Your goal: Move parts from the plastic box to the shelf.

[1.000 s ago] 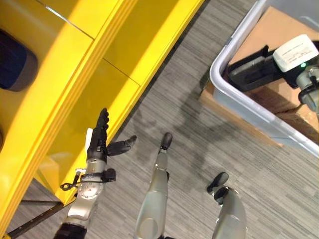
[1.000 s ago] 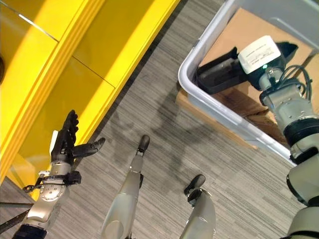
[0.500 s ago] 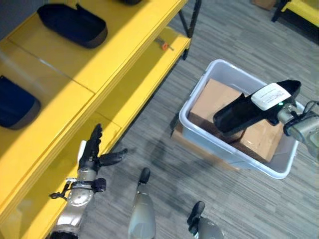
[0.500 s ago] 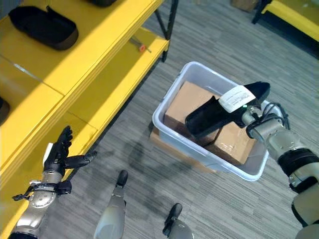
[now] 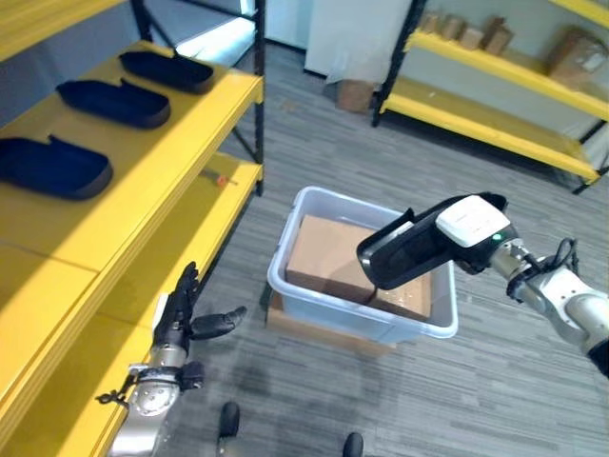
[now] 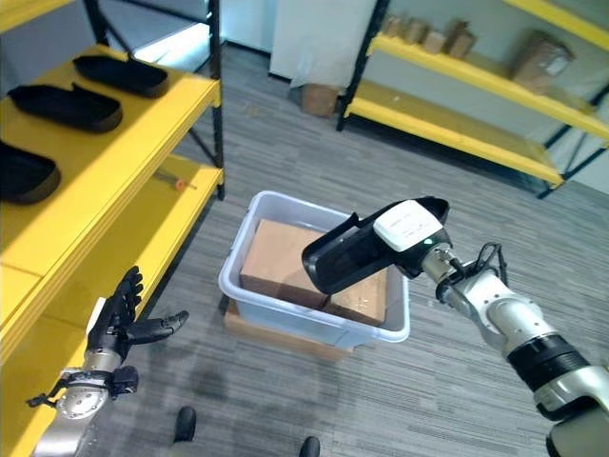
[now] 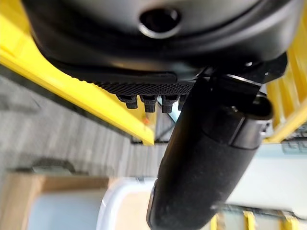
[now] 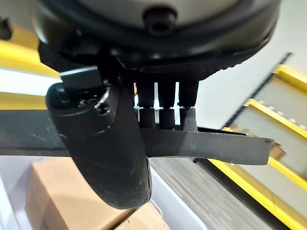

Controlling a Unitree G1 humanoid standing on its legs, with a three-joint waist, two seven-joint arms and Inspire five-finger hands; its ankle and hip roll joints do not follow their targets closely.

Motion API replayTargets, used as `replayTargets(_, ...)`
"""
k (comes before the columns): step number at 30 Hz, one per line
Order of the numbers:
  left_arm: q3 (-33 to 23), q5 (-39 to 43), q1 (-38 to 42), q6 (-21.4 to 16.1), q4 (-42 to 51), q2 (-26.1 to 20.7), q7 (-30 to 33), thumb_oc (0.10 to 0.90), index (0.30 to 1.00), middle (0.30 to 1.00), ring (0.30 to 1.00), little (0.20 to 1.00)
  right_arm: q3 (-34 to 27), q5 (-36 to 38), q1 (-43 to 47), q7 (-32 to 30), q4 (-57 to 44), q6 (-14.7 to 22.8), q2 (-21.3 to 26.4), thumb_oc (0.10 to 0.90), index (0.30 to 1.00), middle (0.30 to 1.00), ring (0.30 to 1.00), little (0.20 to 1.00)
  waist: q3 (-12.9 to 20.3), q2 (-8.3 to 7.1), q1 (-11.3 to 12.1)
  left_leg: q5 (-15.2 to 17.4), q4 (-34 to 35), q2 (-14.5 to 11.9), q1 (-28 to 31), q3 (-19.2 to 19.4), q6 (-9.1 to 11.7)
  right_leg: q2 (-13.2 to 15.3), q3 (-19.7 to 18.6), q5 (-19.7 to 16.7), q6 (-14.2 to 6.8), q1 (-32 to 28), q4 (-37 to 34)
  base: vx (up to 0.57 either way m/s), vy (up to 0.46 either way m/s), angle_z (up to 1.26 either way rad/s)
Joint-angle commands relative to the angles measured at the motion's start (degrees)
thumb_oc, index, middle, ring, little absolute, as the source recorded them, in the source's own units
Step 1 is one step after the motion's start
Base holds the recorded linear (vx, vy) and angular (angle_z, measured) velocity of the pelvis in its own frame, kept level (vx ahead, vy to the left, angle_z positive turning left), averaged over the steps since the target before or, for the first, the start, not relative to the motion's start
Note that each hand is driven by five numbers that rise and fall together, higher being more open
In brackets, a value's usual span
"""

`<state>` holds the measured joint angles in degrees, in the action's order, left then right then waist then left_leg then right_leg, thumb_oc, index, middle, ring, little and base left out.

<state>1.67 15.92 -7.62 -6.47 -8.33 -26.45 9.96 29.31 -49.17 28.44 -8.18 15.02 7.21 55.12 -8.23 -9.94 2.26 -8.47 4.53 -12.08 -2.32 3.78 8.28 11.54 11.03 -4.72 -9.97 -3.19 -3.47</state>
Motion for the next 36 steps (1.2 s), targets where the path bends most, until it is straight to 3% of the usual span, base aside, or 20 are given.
replayTargets(1,2.6,-6.21,5.5,-6.15,4.94,-1.32,3.07,0.9,1.0,1.0,1.0,1.0,-5.22,4.75,6.27,-5.47,-3.36,-1.57,1.3,0.4,0.3,0.3,0.3,0.3,5.43,1.8,1.75,4.71,0.1,-1.79,3.18,-1.86,-1.32,-0.1,2.54,1.69,-2.17,2.47,5.07,-0.01,0.021,-0.07)
replayTargets(9,5.63,-14.27,11.48,-7.11,6.78,-1.74,8.55,0.9,1.0,1.0,1.0,1.0,-5.61,10.11,7.8,-6.65,-9.91,0.67,-6.95,0.4,0.3,0.3,0.3,0.3,7.05,3.38,-1.11,5.36,0.38,-1.98,4.91,-0.05,-1.49,-0.44,0.03,2.02,-1.81,2.73,5.17,0.01,0.018,-0.13)
replayTargets(13,6.72,-17.99,13.95,-7.63,8.12,-2.81,10.67,0.9,1.0,1.0,1.0,1.0,-5.18,12.35,9.0,-6.71,-11.85,1.67,-8.52,0.4,0.3,0.3,0.3,0.3,7.37,3.7,-1.72,5.55,0.43,-1.99,5.33,0.35,-1.46,-0.49,-0.44,2.09,-1.76,2.7,5.16,0.0,0.005,-0.03)
replayTargets(15,7.45,-23.58,16.14,-7.95,10.29,-5.03,12.82,0.9,1.0,1.0,1.0,1.0,-4.7,15.23,10.31,-6.63,-13.52,2.84,-9.46,0.4,0.3,0.3,0.3,0.3,7.77,3.92,-2.26,5.74,0.47,-2.01,5.55,0.72,-1.41,-0.58,-0.91,1.98,-1.73,2.6,4.81,0.0,0.0,0.0)
replayTargets(24,9.14,-33.88,19.66,-9.54,13.57,-10.94,16.1,0.9,1.0,1.0,1.0,1.0,-1.11,21.3,14.94,-5.61,-15.97,5.25,-8.09,0.4,0.3,0.3,0.3,0.3,8.24,3.91,-2.99,6.0,0.47,-2.0,6.11,1.57,-1.11,-0.63,-1.81,1.87,-1.7,2.24,4.3,0.0,0.004,-0.01)
replayTargets(36,12.34,-41.31,22.71,-9.84,14.0,-14.31,19.84,0.9,1.0,1.0,1.0,1.0,1.26,24.2,18.17,-6.22,-16.37,6.14,-6.9,0.4,0.3,0.3,0.3,0.3,8.38,3.71,-3.32,6.3,0.47,-1.9,6.57,1.78,-1.04,-0.54,-2.01,1.73,-1.77,1.78,3.97,0.0,0.002,-0.04)
